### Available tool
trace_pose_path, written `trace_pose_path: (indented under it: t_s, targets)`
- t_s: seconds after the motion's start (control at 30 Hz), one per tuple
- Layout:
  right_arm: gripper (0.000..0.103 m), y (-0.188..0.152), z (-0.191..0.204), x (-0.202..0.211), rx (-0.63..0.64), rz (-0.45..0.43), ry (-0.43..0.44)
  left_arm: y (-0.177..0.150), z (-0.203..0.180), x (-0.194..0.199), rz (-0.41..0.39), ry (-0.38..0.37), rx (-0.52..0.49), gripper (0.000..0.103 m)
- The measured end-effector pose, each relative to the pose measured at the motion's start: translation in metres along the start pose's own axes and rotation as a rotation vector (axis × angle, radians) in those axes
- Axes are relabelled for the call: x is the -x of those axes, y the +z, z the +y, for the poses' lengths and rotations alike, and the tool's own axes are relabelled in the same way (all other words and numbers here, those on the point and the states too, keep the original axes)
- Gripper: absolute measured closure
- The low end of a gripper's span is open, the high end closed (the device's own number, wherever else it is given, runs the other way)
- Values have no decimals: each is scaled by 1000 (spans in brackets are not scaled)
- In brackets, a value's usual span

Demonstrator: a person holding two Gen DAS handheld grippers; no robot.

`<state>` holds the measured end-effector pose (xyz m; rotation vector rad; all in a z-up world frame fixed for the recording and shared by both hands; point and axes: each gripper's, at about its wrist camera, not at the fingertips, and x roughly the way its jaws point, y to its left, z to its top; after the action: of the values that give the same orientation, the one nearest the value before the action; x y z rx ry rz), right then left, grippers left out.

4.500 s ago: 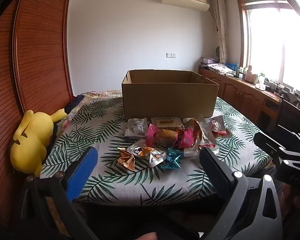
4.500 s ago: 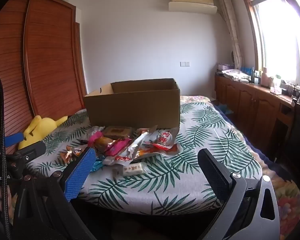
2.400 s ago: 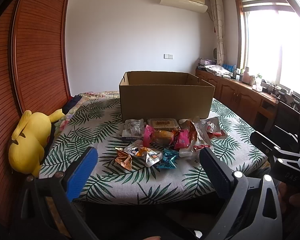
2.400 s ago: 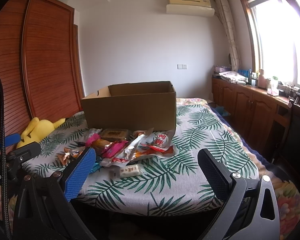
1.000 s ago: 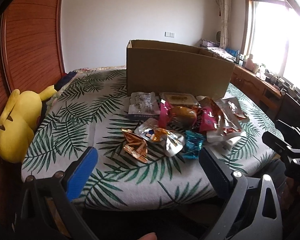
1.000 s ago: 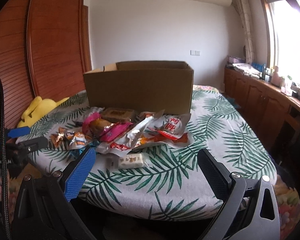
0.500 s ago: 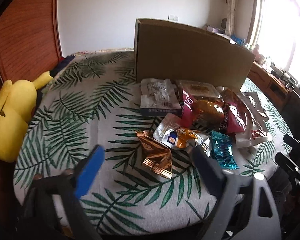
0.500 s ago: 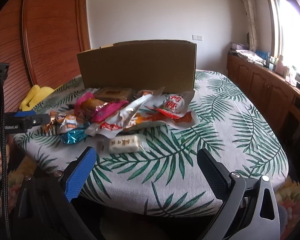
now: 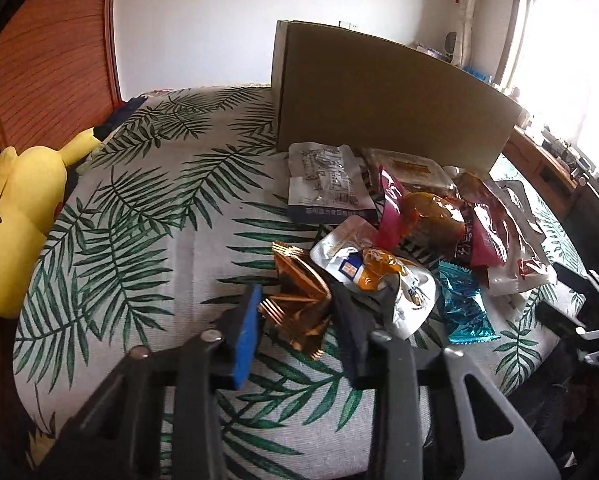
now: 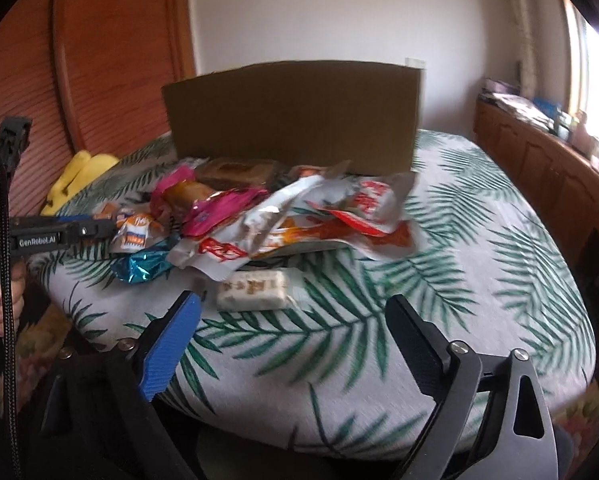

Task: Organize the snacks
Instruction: 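Grasp the gold foil snack with the left tool while the right tool grasps the white bar packet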

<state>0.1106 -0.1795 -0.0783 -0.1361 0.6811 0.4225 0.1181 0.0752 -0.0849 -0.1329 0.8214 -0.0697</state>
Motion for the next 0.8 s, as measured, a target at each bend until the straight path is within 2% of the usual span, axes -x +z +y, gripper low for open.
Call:
trace_pose_path:
  t_s: [0.17,0.43,0.53,0.6,0.67,0.8]
  targets:
    - [15,3,12,-22,59,49,34,-3,4,3,-8,-15,8,73]
    - [20,9,19,-33,113,40,25,-5,8,6,-10,-30,16,73]
    - [28,9,16,-34,107,39,32,-7,9,9,-25,-34,21,74]
    - [41,10,17,-35,109,36,38,-9,8,10,-27,-39,19,74]
    - [47,10,15,-32,106,38,41,-11,7,11,-30,-46,21,74]
    - [51,7,12,-28,106,40,46,-14,5,14,-29,-65,28,74]
